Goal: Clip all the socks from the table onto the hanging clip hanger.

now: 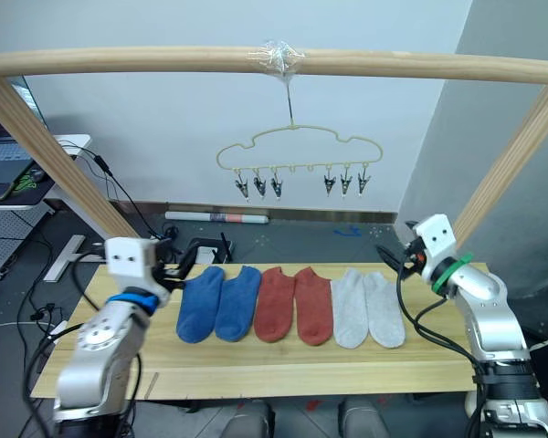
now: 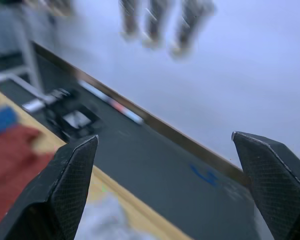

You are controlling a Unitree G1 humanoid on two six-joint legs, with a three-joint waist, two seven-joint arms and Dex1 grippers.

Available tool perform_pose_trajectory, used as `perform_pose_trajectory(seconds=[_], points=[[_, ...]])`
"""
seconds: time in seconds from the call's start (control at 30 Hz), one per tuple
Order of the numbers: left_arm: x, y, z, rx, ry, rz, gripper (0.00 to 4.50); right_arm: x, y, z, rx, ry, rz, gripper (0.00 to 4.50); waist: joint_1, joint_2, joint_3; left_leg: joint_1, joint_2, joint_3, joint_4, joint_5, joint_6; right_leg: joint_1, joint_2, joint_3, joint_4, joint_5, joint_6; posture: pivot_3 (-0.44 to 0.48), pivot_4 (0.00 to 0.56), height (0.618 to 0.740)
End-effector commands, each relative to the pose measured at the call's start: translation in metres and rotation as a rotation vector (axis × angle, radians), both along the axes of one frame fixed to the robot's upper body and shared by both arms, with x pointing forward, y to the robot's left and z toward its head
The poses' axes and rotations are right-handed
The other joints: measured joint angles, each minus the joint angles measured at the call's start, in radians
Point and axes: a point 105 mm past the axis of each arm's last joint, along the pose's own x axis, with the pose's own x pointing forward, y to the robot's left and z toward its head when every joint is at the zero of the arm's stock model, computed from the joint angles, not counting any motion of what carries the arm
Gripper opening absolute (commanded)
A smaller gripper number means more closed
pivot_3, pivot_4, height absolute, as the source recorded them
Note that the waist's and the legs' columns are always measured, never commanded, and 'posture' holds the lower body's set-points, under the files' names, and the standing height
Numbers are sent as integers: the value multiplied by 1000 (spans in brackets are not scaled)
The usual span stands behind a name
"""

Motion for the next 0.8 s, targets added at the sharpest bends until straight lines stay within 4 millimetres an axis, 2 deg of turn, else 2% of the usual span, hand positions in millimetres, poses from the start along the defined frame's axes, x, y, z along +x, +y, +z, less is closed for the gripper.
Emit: perform_pose_trajectory(seconds=[0.03,0.17,0.3,0.43,0.53,0.8], points=[[11,-19,9,-2,-64,9,3002,-5,19,24,19,-59,120,4500,0,0,0,0,0,0,0,0,0,0,0,0,0,0,0,68,186,740],[36,-42,11,-16,-112,44,3002,-12,45,37,29,-52,280,4500,-5,0,1,0,0,0,1,0,0,0,0,0,0,0,0,27,189,740],[56,-50,19,-15,-173,122,3002,-21,62,52,20,-87,381,4500,-11,-2,5,0,0,0,1,0,0,0,0,0,0,0,1,-1,194,740],[70,-55,19,-29,-190,150,3002,-22,63,56,9,-92,396,4500,-24,-3,10,-2,0,0,1,0,0,0,0,0,-1,3,7,-29,206,740],[79,-63,22,-32,-210,145,3002,-22,61,61,4,-96,396,4500,-30,-4,16,-4,-1,-1,1,0,0,-2,0,0,-1,3,7,-41,209,740],[95,-67,36,-45,-257,181,3002,-23,58,67,9,-100,374,4500,-35,-3,23,-14,-2,-3,2,0,0,-11,0,-1,0,3,8,-61,215,740]])
